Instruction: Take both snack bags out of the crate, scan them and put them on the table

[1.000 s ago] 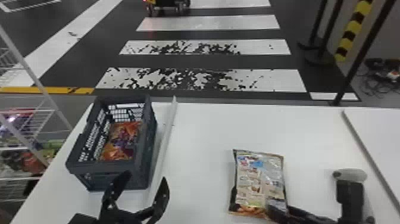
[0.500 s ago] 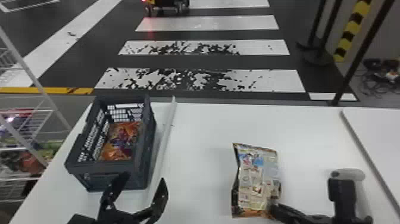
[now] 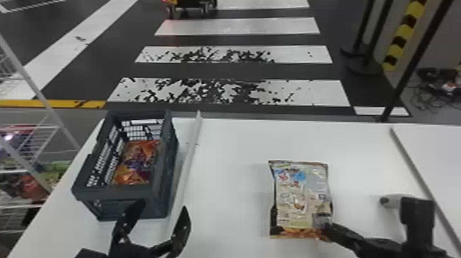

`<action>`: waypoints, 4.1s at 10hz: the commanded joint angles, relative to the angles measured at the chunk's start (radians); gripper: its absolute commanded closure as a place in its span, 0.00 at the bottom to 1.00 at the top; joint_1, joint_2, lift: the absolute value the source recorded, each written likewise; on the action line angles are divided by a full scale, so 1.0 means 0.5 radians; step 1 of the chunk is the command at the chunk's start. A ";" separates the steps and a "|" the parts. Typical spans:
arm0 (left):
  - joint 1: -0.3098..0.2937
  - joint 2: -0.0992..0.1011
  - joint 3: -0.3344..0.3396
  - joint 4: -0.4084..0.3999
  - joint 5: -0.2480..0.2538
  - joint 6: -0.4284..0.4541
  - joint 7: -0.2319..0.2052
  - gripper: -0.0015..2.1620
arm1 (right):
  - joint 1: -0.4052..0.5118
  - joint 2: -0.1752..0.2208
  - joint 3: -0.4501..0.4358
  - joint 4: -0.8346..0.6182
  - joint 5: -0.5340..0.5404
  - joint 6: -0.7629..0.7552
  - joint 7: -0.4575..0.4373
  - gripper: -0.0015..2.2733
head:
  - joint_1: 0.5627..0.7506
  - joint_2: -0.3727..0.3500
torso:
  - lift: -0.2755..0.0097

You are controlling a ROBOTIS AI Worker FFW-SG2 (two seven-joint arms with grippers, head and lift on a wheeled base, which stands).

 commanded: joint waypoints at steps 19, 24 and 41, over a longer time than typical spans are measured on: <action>0.000 0.007 0.000 -0.009 0.000 0.006 0.000 0.07 | -0.496 -0.318 -1.208 1.043 -0.337 -0.690 -0.910 0.00 | 0.70 0.03 | 0.64; 0.003 0.001 0.000 -0.025 0.000 0.006 0.000 0.07 | -0.195 -0.155 -1.045 0.626 -0.337 -1.407 -0.926 0.02 | 0.70 0.03 | 0.64; 0.058 0.007 -0.021 -0.203 -0.015 0.000 -0.009 0.07 | 0.424 0.041 0.875 0.565 0.734 -2.794 -1.601 0.02 | 0.70 0.63 | 0.64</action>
